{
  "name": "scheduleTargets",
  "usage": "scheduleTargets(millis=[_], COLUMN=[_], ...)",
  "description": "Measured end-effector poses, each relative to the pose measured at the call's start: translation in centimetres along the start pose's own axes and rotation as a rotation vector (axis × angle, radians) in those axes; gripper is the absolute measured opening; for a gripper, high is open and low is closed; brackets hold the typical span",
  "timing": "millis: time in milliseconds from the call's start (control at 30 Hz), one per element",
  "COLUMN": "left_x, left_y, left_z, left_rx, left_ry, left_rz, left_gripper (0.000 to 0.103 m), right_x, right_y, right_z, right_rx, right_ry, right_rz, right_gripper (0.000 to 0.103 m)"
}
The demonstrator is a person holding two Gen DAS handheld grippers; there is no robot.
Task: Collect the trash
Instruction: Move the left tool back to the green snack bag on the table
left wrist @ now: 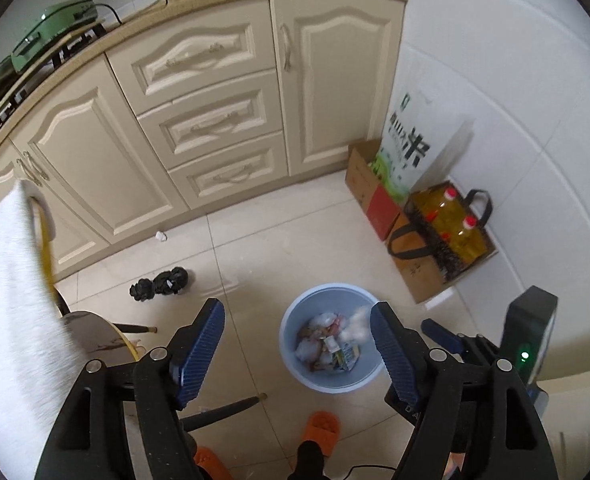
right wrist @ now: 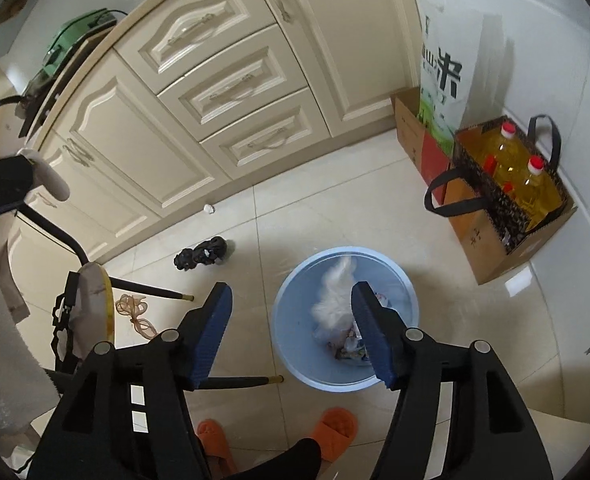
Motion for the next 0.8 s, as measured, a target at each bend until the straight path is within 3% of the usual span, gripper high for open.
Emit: scheduleTargets(millis=[133,233,467,600,800], left_x=[2.3,5.4,14.5,20.6,28.4], left_y=[6.2,11.2,19.5,21.1,19.0], left_z=[-1.0,-1.8,-3.5,-4.9,-6.8], left_rx=[-0.085,-0.17,-0.311,-0.344,-0.286], left_ry=[-0.021,-0.026,-0.006,0.066,0.175], left_rz=[-0.011,0.015,0.142,0.254,0.353], left_gripper=[0.072,0.08,0.086,0.092,0.094], right_x=[1.8,4.2,15.5,22.2,30.7], right_y=[3.2,6.5,14.2,15.5,13.2], right_z=[0.4,1.3,4.4,5.4,6.4], right_rx=[-0.038,-0.092,-0.232,-0.262,-0.242], right_ry=[0.002,0.021,0.191,0.301,0.42], right_rz=[0.02,0.053,0.148,0.188,0.229], right_gripper=[0.071,0.072,0.091,0.097,0.1])
Point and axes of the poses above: each gripper's, at about its wrist camera, not at the fingertips, and y roughly against the way its jaws point, x to its left, z to its top, the point moved 9 cm from there along -y, roughly the way its jaws point, and after that the axes turned 1 degree about y, right-handed, at the moved point
